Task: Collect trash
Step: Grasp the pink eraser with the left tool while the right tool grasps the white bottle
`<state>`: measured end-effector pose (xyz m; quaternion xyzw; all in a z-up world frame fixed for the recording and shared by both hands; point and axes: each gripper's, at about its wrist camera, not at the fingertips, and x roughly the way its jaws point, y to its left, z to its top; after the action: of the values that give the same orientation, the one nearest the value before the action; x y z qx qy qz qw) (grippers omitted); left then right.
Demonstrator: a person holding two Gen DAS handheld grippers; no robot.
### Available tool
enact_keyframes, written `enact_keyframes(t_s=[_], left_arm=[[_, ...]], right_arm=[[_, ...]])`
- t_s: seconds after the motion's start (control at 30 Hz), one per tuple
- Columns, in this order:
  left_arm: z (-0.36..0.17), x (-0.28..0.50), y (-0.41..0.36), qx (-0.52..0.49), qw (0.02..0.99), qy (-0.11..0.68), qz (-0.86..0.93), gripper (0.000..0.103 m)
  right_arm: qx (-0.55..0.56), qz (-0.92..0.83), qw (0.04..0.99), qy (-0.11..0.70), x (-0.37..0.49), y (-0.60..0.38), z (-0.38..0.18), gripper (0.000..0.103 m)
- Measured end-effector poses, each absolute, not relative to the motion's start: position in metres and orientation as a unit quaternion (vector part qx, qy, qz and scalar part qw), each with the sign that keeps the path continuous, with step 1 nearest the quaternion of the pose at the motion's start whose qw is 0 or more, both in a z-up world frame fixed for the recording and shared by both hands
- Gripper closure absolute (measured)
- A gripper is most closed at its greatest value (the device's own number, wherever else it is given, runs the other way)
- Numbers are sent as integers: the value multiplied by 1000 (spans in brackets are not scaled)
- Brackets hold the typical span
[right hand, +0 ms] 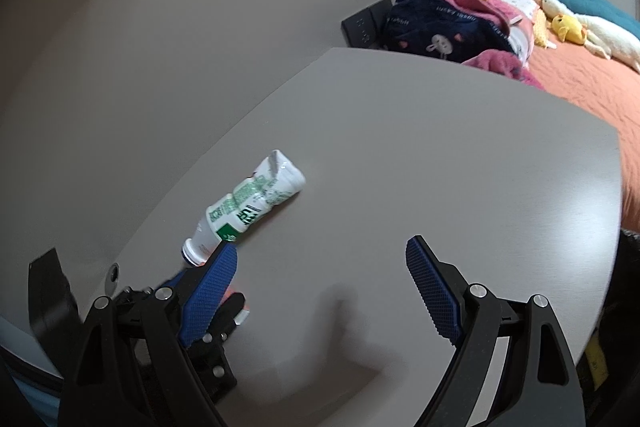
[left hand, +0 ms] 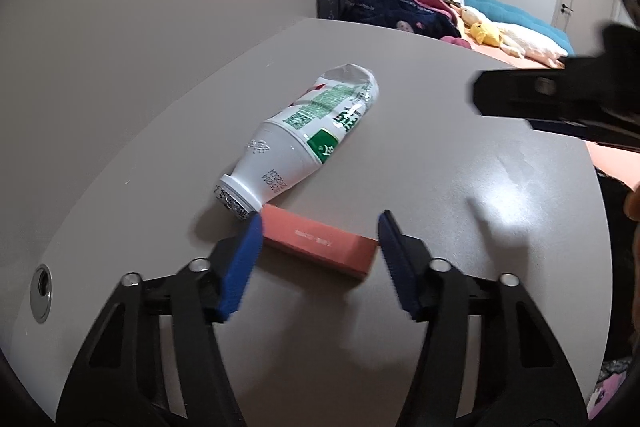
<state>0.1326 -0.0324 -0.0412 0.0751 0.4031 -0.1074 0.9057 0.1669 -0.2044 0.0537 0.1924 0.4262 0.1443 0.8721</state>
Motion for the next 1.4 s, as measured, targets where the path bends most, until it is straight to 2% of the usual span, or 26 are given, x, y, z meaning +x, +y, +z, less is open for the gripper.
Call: enact_keyframes(t_s=[0.07,0.23,0.27,0.3,0.37,0.57,0.63,0.7,0.73,0.8,0.83,1.07,1.3,1.4], left_arm=[[-40,132,-30,74,905,404,-109,59],[-41,131,-24,63,901,413,-118,59],[-41,132,-22,58,900,415,-119,54],[-41,132,-19,55,902,413,-115,42],[-40,133,-15,52,906,407,-109,34],[-48,142,-9,31,896,429,-110,33],[-54,146,-7,17,891,442,-102,41],[-54,148,-5,15,893,441,-92,62],[-53,149,-4,9,892,442,-93,65],[-52,150,2,-8,892,441,-94,80],[-52,149,5,-15,893,441,-92,82],[-45,145,32,-38,905,418,-67,84],[-30,141,52,-49,913,402,-52,84],[-24,141,64,-53,917,395,-37,84]], right_arm=[[197,149,868,431,171,-199,52,16],[210,160,857,443,179,-188,48,16],[211,161,856,444,179,-187,48,16],[212,163,854,446,179,-184,47,16],[212,165,853,447,180,-182,45,16],[213,167,849,454,186,-174,40,16],[215,168,847,456,189,-170,39,16],[216,169,846,456,190,-166,38,16],[217,170,846,457,191,-164,38,16],[219,171,845,457,194,-160,39,16],[220,172,845,457,194,-158,39,16],[240,174,839,457,204,-149,38,16],[193,174,850,459,222,-137,41,16],[215,181,838,468,229,-135,39,16]])
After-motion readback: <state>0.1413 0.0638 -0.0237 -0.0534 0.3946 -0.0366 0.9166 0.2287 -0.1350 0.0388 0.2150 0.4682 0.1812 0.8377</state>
